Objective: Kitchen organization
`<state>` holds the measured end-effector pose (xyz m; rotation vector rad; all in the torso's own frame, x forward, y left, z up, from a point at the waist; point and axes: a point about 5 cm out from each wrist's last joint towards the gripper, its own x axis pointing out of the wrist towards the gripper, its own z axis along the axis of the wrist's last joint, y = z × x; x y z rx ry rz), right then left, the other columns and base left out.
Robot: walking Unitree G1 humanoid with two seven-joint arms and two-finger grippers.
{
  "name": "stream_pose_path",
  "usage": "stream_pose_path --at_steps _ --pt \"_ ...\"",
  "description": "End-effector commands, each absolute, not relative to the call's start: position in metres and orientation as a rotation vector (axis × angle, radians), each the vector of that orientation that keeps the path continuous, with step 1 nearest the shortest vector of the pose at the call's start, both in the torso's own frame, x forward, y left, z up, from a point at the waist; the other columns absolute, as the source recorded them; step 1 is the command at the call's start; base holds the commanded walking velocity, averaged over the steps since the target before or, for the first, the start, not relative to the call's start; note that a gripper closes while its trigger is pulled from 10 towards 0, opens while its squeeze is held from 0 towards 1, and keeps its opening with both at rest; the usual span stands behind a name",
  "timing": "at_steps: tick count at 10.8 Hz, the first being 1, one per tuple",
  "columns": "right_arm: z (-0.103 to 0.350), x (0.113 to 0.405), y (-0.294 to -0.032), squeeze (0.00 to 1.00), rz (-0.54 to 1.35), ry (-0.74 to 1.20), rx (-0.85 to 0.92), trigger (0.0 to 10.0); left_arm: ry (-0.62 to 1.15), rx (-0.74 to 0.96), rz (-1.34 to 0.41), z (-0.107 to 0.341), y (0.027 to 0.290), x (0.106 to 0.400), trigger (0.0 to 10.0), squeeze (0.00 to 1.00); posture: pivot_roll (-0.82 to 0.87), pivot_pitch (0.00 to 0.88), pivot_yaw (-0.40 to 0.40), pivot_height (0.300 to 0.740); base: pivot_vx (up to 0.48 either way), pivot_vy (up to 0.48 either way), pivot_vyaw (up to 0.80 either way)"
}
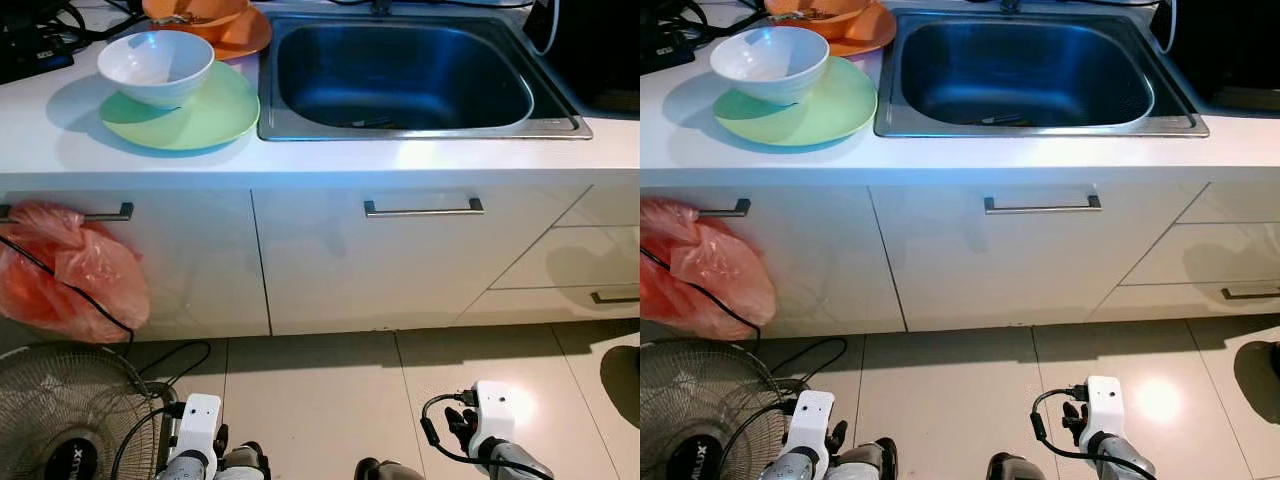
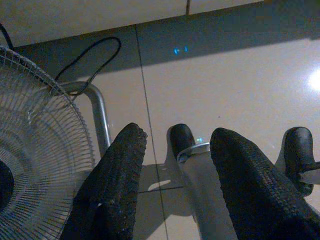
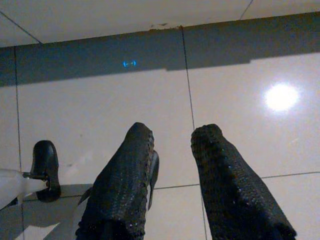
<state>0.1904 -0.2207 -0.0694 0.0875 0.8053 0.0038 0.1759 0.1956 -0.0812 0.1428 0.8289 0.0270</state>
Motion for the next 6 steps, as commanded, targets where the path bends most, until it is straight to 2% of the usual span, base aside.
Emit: stream_pose_path --at_steps 1,5,6 --pt "-0.0723 0.1839 -0.2256 0.00 0.007 0.844 0.066 10.0 0.856 0.130 0.045 -0.0848 0.1950 0.1694 10.0 0.00 0.10 0.190 -0.041 0.740 0.000 0.000 0.43" --pt "-0.0723 0.1840 -0.2259 0.00 -0.006 0.841 0.063 10.0 0.867 0.129 0.043 -0.0861 0.1945 0.1669 10.0 0.00 0.10 0.194 -0.038 0.740 0.000 0.000 0.73" --pt "-0.0727 0.1833 -0.2258 0.00 -0.012 0.843 0.070 10.0 0.865 0.129 0.044 -0.0859 0.1951 0.1671 10.0 0.00 0.10 0.194 -0.037 0.740 0.000 0.000 0.00"
